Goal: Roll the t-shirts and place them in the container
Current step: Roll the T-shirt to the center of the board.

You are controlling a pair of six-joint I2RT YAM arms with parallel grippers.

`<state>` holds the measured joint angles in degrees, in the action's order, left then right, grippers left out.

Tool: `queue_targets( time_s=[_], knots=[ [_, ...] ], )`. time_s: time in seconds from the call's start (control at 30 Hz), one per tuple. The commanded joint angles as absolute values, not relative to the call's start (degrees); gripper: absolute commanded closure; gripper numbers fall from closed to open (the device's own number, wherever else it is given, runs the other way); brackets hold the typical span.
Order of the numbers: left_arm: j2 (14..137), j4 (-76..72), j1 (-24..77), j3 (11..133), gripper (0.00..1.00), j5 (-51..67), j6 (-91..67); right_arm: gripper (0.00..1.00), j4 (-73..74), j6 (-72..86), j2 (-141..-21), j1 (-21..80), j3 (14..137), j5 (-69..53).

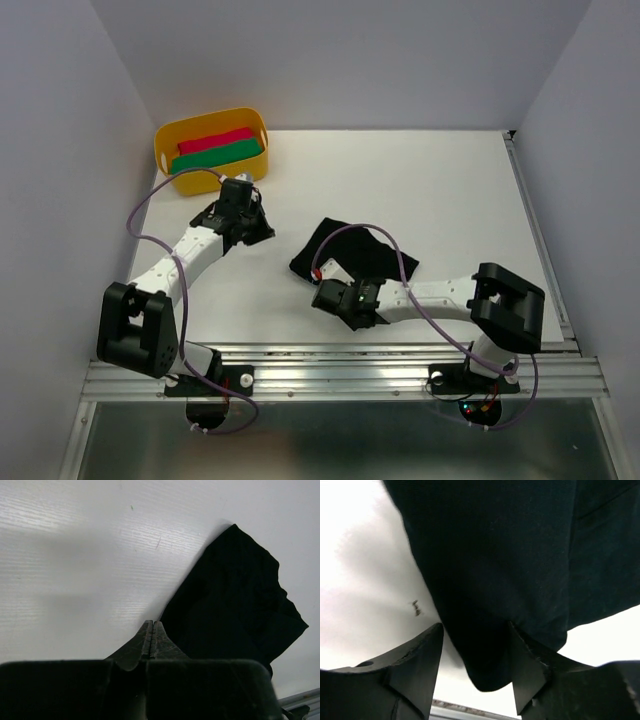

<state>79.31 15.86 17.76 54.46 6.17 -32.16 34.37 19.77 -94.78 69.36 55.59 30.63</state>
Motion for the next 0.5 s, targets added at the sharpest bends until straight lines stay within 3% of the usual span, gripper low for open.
queue_targets(
  time_s=[0.0,0.03,0.13,0.2,0.27,0.3,0.4,0.47],
  knots=[
    [76.82,13.98,17.23,52.91,1.0,7.73,-32.26,0.47,28.74,18.46,-97.38,69.61,56.34,34.19],
    [76.64,13.97,17.14,52.56,1.0,7.91,-32.26,0.51,28.39,18.46,-98.43,69.61,56.51,34.36],
    [75.77,13.71,17.05,51.6,1.0,8.17,-32.17,0.79,27.34,18.46,-99.05,69.61,57.04,34.37],
    [75.15,13.27,17.05,50.98,1.0,8.96,-31.99,0.9,26.9,18.28,-98.7,69.61,57.57,33.14],
    [74.27,13.01,16.96,50.1,0.88,9.92,-31.73,0.99,26.02,18.28,-98.09,69.61,58.18,32.17],
    [73.92,12.49,16.96,49.66,0.82,10.45,-31.55,0.99,25.58,18.37,-97.48,69.61,58.71,31.38],
    [72.34,10.91,16.96,47.91,0.28,12.21,-31.81,0.99,23.91,18.54,-96.59,69.61,59.85,25.95],
    [71.81,9.5,16.96,45.8,0.13,13.53,-32.25,0.99,23.03,18.89,-96.59,69.61,60.47,24.0]
  ],
)
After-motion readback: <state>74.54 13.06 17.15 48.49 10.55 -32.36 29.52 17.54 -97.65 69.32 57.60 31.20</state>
